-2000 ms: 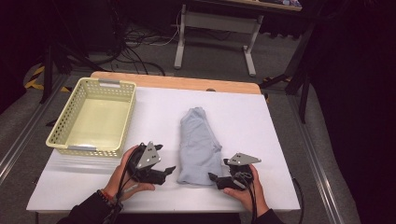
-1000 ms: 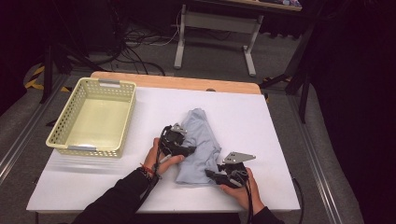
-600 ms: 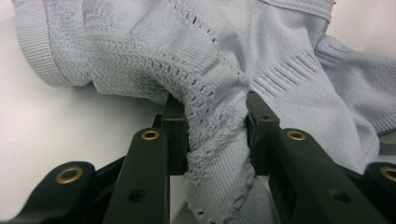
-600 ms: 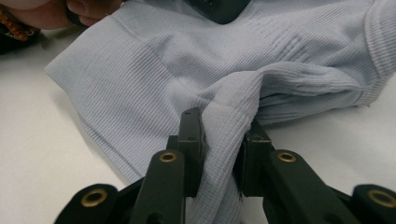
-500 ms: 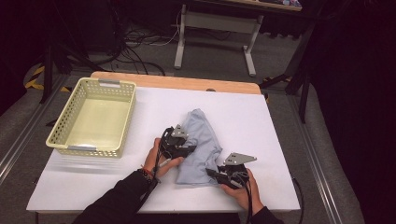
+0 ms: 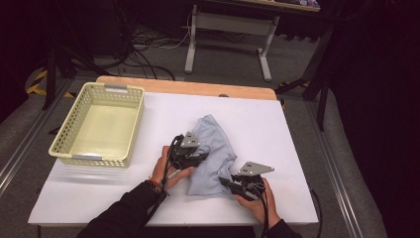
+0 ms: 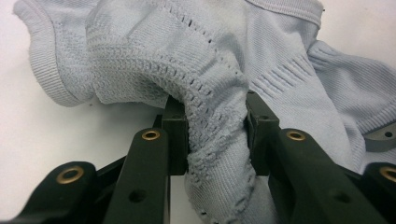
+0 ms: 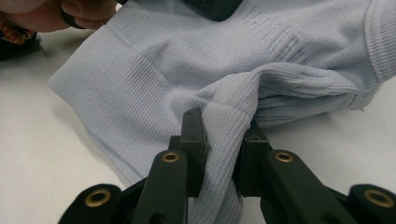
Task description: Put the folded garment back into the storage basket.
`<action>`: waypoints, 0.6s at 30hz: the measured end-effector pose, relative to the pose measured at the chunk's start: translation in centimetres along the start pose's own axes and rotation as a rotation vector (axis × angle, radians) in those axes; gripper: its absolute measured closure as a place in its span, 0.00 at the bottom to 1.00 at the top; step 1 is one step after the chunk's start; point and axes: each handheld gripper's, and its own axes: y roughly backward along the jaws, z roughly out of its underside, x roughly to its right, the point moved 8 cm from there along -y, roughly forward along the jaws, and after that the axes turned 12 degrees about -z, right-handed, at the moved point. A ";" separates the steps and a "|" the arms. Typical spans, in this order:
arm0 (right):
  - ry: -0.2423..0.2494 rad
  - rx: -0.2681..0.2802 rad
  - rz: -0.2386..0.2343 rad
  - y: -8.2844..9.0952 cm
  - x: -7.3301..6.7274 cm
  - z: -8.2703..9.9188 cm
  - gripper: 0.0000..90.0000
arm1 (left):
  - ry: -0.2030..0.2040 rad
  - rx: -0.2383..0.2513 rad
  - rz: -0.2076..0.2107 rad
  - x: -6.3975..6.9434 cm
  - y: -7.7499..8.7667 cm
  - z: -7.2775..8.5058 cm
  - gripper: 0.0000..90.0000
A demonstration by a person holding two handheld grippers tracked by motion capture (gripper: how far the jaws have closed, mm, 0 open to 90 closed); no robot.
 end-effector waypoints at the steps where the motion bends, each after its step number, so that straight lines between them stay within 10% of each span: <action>1: 0.001 0.003 0.002 0.0 -0.1 -0.1 0.85 | -0.004 0.003 -0.003 0.0 0.1 0.0 0.75; 18: 0.046 0.033 0.019 0.1 -1.3 -1.6 0.85 | -0.044 0.029 -0.031 -0.5 2.0 -0.9 0.75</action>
